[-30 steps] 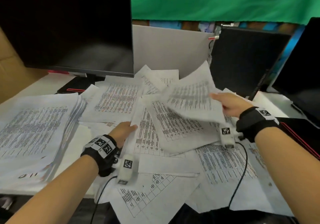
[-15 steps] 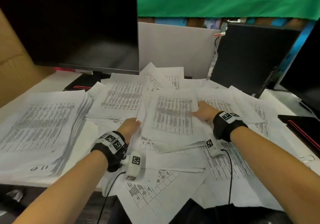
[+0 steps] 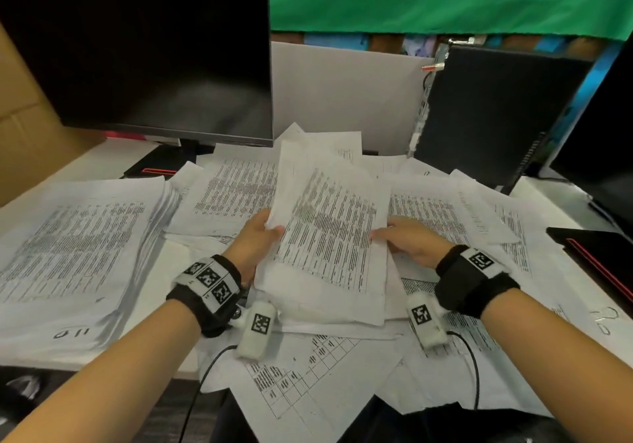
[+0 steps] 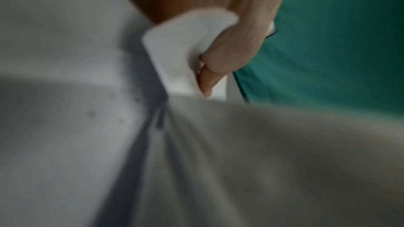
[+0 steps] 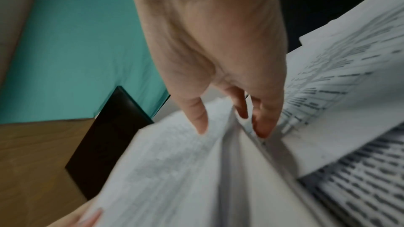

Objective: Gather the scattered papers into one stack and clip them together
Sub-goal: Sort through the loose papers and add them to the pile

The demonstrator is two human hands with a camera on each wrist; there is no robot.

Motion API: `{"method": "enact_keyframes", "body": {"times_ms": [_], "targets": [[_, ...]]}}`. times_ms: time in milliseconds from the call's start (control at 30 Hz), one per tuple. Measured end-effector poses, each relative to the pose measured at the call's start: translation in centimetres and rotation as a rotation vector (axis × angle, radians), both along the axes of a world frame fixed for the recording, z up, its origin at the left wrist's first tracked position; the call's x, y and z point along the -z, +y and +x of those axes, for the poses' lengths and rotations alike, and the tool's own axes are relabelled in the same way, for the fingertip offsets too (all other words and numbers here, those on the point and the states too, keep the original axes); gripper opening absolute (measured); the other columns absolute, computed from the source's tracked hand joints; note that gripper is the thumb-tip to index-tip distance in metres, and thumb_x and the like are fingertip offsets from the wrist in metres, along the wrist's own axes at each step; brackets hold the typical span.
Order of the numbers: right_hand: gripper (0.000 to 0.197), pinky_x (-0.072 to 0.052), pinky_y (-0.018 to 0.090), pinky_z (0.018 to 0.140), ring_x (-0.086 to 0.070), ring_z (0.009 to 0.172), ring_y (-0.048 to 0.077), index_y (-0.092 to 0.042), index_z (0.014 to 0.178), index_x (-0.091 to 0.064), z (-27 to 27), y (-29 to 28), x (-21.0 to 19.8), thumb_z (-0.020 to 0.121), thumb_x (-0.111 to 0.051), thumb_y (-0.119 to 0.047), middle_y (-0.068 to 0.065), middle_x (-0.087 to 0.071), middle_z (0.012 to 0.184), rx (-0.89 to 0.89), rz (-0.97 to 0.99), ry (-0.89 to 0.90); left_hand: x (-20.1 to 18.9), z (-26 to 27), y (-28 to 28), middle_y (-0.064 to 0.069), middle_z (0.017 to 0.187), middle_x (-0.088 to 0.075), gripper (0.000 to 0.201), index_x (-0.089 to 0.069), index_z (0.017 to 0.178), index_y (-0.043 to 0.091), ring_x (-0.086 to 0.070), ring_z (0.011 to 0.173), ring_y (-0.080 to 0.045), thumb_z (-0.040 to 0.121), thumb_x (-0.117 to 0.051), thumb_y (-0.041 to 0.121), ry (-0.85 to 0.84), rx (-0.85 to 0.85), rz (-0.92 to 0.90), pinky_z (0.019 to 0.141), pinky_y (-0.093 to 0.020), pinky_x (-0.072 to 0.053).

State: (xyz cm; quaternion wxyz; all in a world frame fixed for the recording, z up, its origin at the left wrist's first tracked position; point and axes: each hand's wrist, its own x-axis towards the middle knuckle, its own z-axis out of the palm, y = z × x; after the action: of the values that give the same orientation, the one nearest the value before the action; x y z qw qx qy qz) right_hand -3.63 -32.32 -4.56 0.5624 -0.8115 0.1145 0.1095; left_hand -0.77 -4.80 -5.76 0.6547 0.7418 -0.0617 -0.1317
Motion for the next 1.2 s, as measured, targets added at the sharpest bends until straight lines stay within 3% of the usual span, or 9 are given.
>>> {"method": "enact_keyframes", "body": {"times_ms": [200,367,533,733,900,933,1033,1100,1200], "targets": [[0.046,-0.050,0.044,0.102,-0.065,0.117,0.024,-0.015,0.129,-0.060,-1.4,1.6,-5.8,0.085,-0.069,-0.025,0.008,-0.067,0.127,0.007,0.465,-0.281,-7.1,-0.6,-0.1,0.020,0.115,-0.056,0.031,-0.043,0.128,0.022,-0.056,0.100,0.015,0.098,-0.048,0.022,-0.513,-0.080,-0.082,0.081,-0.008,-0.049],[0.040,-0.049,0.040,0.105,-0.064,0.116,0.010,-0.028,0.125,-0.060,-2.3,4.5,-11.7,0.086,-0.072,-0.029,-0.008,-0.070,0.122,0.019,0.267,-0.658,-12.2,-0.5,-0.7,0.012,0.117,-0.052,0.041,-0.036,0.129,0.014,-0.055,0.102,0.015,0.095,-0.056,0.023,-0.794,-0.216,-0.188,0.082,-0.007,-0.046],[0.063,-0.042,0.045,0.111,-0.062,0.121,0.018,-0.015,0.130,-0.060,-2.6,5.3,-13.6,0.075,-0.078,-0.040,0.002,-0.067,0.128,-0.003,0.395,-0.706,-13.9,0.7,0.0,-0.006,0.124,-0.062,0.062,-0.052,0.127,0.008,-0.060,0.116,-0.019,0.076,-0.066,0.040,-0.641,-0.042,-0.274,0.100,-0.039,-0.047],[0.045,-0.046,0.049,0.106,-0.066,0.115,0.023,-0.013,0.120,-0.065,-1.4,4.9,-13.4,0.078,-0.079,-0.021,0.008,-0.071,0.120,0.075,0.446,-0.701,-14.1,1.4,-0.5,-0.006,0.114,-0.064,0.053,-0.055,0.120,0.009,-0.063,0.105,-0.021,0.070,-0.066,0.023,-0.482,0.118,-0.286,0.088,-0.031,-0.054],[0.058,-0.042,0.055,0.106,-0.058,0.123,0.013,-0.022,0.135,-0.055,-2.7,5.1,-6.3,0.082,-0.076,-0.031,-0.008,-0.065,0.127,-0.066,0.247,-0.311,-8.0,0.2,1.3,0.007,0.126,-0.053,0.051,-0.051,0.126,0.021,-0.053,0.106,-0.009,0.080,-0.068,0.033,-0.149,0.317,0.378,0.100,-0.032,-0.040],[0.053,-0.037,0.030,0.095,-0.055,0.122,0.011,-0.023,0.134,-0.053,-3.0,5.9,-5.7,0.085,-0.073,-0.030,-0.013,-0.062,0.126,-0.019,0.250,-0.322,-7.6,-0.1,0.6,0.006,0.124,-0.053,0.044,-0.048,0.129,0.019,-0.054,0.101,-0.008,0.088,-0.062,0.021,-0.226,0.271,0.344,0.094,-0.029,-0.042],[0.043,-0.039,0.041,0.112,-0.058,0.125,0.019,-0.026,0.123,-0.058,-2.6,7.0,-6.7,0.083,-0.074,-0.026,0.001,-0.065,0.128,0.063,0.428,-0.462,-9.0,-0.7,-1.5,0.000,0.113,-0.062,0.028,-0.055,0.112,0.019,-0.061,0.099,-0.013,0.089,-0.056,0.003,-0.408,0.002,-0.119,0.089,-0.031,-0.049],[0.061,-0.040,0.051,0.111,-0.059,0.125,0.021,-0.020,0.128,-0.059,-1.8,6.4,-7.3,0.073,-0.082,-0.033,0.003,-0.066,0.130,0.041,0.481,-0.491,-9.1,0.2,-1.1,0.000,0.113,-0.061,0.024,-0.054,0.105,0.025,-0.059,0.108,-0.019,0.085,-0.063,0.014,-0.338,-0.033,-0.297,0.097,-0.039,-0.047],[0.084,-0.032,0.050,0.117,-0.051,0.133,0.021,-0.016,0.141,-0.048,-2.0,5.3,-5.0,0.070,-0.085,-0.039,0.004,-0.056,0.141,-0.050,0.291,-0.218,-5.8,2.1,1.3,-0.003,0.126,-0.060,0.065,-0.059,0.116,0.018,-0.053,0.122,-0.024,0.061,-0.080,0.044,-0.048,0.276,-0.010,0.110,-0.046,-0.035]]}}
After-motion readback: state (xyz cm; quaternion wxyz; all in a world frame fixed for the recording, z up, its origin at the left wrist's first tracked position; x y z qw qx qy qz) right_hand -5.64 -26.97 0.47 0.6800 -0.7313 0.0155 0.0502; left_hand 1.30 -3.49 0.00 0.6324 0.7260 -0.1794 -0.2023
